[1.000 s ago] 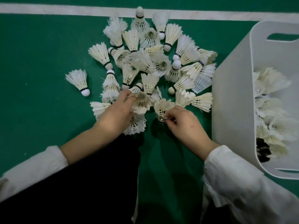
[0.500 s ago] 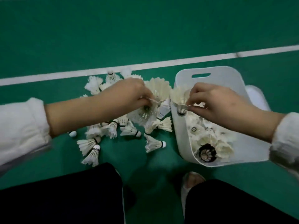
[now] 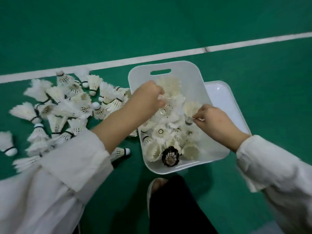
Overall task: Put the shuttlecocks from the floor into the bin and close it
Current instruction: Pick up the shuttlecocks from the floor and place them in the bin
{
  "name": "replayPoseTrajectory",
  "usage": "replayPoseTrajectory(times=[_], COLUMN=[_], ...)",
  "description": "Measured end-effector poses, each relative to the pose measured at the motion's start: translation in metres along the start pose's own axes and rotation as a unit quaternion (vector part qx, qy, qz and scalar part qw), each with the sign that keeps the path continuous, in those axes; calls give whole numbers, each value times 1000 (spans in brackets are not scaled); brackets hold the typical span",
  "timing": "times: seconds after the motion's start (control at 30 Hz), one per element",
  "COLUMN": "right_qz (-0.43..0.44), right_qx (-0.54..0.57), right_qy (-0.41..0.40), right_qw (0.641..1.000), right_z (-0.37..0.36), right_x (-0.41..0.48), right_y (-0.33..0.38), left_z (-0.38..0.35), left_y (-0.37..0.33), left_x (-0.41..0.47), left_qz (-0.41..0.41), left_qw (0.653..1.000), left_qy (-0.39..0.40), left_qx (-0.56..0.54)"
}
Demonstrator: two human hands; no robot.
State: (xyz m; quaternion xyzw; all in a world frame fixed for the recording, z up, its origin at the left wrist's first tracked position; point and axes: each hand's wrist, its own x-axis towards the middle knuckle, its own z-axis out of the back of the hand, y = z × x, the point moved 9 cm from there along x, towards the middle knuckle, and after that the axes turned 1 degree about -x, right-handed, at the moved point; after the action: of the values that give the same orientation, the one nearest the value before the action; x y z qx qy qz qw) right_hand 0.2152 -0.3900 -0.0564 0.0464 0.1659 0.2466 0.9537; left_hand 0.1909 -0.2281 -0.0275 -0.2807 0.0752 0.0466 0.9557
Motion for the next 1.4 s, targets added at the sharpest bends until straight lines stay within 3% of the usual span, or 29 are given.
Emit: replayPoseTrajectory(times=[0.17, 0.43, 0.6, 0.7, 0.77, 0.87, 1.1, 1.23, 1.4], right_qz=[-11, -49, -27, -7, 10, 36, 1, 30, -59], right_qx=[-49, -74, -85, -42, 78, 249, 281, 152, 168], right_qy=[-34, 50, 92, 60, 29, 88, 106, 25, -115], right_qw=[998, 995, 992, 997, 996, 964, 954, 988, 977], right_z=[-25, -87, -93, -62, -35, -23, -28, -21, 5], right_x=[51, 94, 91, 76, 56, 25, 19, 31, 61], right_y=[-18, -37, -35, -26, -10, 24, 38, 31, -24], left_z=[-34, -51, -49, -49, -47, -49, -59, -54, -21], left_y=[21, 28, 28, 29, 29, 27, 25, 20, 28], left_x=[-1, -9, -7, -7, -6, -5, -5, -7, -18], left_qz=[66, 76, 92, 102, 106, 107, 104, 78, 87], left_qw=[997, 997, 995, 994, 993, 993, 993, 994, 987], left_qy=[2, 11, 2, 1, -8, -12, -17, -21, -108], left_qx=[-33, -33, -45, -49, -53, -53, -47, -70, -86])
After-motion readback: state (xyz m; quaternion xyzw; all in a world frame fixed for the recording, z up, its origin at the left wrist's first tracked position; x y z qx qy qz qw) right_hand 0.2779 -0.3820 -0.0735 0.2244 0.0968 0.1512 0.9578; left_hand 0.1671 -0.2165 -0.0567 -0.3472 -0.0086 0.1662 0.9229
